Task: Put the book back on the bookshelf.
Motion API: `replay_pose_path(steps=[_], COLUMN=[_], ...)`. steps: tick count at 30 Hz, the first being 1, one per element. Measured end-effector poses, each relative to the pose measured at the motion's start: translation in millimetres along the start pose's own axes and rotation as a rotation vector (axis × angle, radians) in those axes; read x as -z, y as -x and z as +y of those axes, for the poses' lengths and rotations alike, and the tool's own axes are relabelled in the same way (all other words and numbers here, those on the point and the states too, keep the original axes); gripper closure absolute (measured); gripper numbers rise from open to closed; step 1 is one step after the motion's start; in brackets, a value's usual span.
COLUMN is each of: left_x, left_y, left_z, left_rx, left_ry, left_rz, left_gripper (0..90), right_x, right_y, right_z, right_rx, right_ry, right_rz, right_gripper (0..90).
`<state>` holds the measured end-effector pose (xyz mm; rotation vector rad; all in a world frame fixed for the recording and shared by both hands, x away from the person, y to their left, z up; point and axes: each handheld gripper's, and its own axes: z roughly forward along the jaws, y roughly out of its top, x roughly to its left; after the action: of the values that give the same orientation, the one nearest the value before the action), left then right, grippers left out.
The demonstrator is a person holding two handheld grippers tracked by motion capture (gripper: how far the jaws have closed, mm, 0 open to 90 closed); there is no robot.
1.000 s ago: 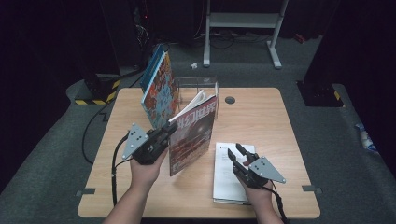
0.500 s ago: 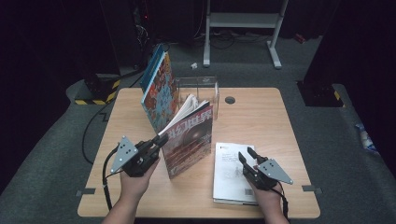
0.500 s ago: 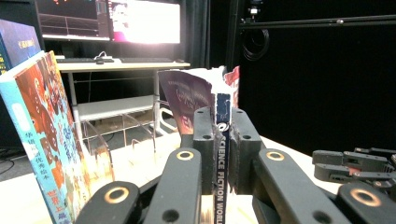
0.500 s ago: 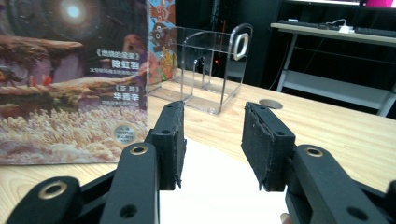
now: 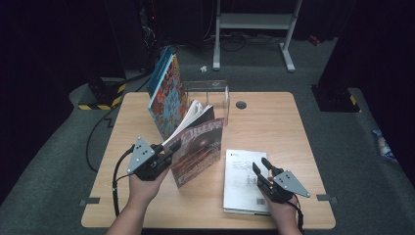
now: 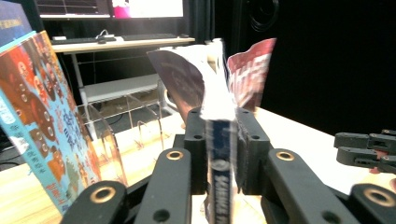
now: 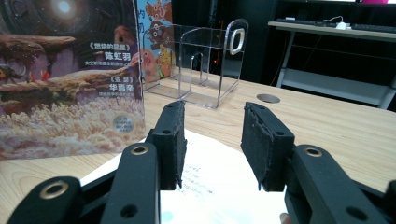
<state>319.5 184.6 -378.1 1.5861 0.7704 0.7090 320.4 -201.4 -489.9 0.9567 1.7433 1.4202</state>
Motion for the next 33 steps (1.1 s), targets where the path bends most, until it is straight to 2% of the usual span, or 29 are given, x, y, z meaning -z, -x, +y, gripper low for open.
replay_pose_path(steps=[4,6,11,15,18,24,31,33], left_x=[-0.7,-4.7,-10.7,-12.4,-12.8,-14.6,-19.1,-22.4], left_y=[0.1,0.4,3.2,6.9,7.7,10.8,13.7,14.8], left_z=[-0.6,-1.1,0.5,3.6,3.9,4.3,8.6,10.3], left_rx=[0.002,0.001,-0.005,-0.041,-0.028,-0.045,-0.035,-0.014], left_ry=[0.001,-0.019,-0.025,-0.03,-0.031,-0.025,-0.026,-0.018], left_rz=[-0.006,-0.008,-0.004,0.008,-0.009,-0.003,-0.001,-0.001], left_gripper=[78.1,70.4,70.3,80.4,83.2,83.8,84.0,84.0], right_x=[0.2,0.9,4.6,9.7,12.8,15.2,15.9,16.1], right_y=[2.4,6.5,14.6,20.8,23.8,25.7,26.8,27.6], right_z=[-0.1,-0.5,-2.5,-5.2,-8.9,-12.6,-12.9,-12.4], right_rx=[-0.002,-0.001,0.017,0.012,-0.003,-0.006,-0.011,-0.016], right_ry=[-0.006,-0.026,-0.053,-0.05,-0.042,-0.048,-0.038,-0.036], right_rz=[0.0,-0.003,-0.012,-0.023,-0.029,-0.028,-0.02,-0.021], right_gripper=[58.7,58.5,58.4,58.4,58.4,58.5,58.5,58.6])
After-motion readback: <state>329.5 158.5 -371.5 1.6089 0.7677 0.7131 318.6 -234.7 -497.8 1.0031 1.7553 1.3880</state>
